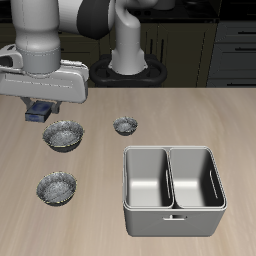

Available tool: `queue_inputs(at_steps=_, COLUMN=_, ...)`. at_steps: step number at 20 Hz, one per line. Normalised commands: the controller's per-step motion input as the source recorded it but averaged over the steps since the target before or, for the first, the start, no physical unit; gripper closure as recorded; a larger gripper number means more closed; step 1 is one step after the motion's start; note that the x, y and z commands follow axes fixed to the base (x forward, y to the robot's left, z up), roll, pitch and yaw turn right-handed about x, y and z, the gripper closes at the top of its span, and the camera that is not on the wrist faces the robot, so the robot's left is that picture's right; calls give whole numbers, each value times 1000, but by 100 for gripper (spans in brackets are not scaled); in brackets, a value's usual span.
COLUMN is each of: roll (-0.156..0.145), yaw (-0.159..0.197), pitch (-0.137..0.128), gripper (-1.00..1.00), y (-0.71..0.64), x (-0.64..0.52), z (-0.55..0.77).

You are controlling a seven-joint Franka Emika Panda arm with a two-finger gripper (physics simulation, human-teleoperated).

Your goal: Place the cream cheese in the middle-sized bowl

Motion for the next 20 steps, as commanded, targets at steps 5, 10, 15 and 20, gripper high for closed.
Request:
queue_inputs(at_steps=5, roll=11, yaw=9, pitch=-20, gripper=100, y=26, x=228, z=-23)
queue_inputs(at_steps=10, roll=-19, yaw=4, pitch=-5, gripper=100, y=-48, x=190, z=-117)
queue_inputs(at_steps=15, roll=-7, yaw=-5, pitch=-5, gripper=100, y=-46, x=39, z=-114)
queue_inputs(at_steps=20, roll=-23, yaw=-1, pitch=3, gripper=100, y=-109, x=64, z=-290)
